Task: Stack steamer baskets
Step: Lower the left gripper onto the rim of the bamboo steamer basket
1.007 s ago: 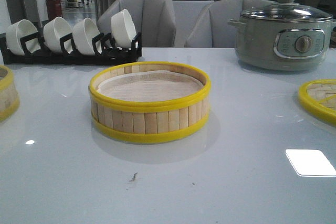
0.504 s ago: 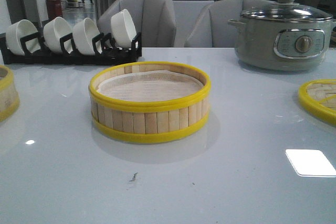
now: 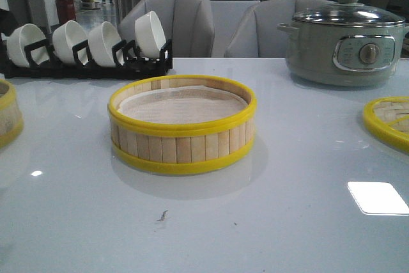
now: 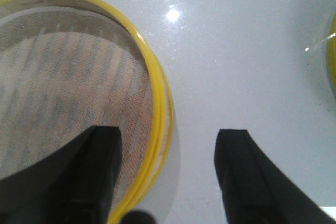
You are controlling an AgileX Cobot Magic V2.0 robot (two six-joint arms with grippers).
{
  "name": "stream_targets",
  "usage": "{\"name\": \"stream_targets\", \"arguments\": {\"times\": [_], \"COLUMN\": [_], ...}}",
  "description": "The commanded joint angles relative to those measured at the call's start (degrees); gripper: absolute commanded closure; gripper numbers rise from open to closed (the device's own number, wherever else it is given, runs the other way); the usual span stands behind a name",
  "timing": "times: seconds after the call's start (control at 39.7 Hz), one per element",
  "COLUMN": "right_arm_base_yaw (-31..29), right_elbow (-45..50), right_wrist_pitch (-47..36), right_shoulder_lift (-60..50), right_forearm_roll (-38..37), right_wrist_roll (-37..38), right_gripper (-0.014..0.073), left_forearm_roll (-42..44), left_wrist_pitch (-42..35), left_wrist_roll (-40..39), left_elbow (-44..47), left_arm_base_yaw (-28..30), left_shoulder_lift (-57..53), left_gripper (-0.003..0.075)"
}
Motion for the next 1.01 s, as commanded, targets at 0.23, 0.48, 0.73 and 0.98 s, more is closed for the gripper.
{"name": "stream_targets", "arguments": {"times": [0.23,0.48,0.73,0.98], "right_arm_base_yaw": [-0.31,-0.31,-0.31,-0.31], "right_elbow": [-2.32,-2.32,-2.32,-2.32], "right_wrist_pitch": [-4.09,-4.14,-4.11,-4.17], "right_shoulder_lift": [-0.56,-0.56,-0.56,-0.56], "right_forearm_roll": [-0.30,-0.30,-0.30,-0.30], "right_wrist_roll": [0.03,0.03,0.03,0.03], "right_gripper": [0.0168,0.0168,0.0168,0.0168], "left_forearm_roll": [0.56,-2.69,-4.69,-4.81], "left_wrist_pitch": [-3.55,-4.04,-4.25,-4.13], "left_wrist_roll": [-0.89,-0.89,-0.89,-0.89], "left_elbow": [-8.74,-9.03,-9.03,-9.03], "left_arm_base_yaw": [1.64,3.87,3.24,3.17], "left_shoulder_lift": [5.70,9.60,13.17,14.78], "left_gripper": [0.0275,0.0275,0.0277,0.0277]}}
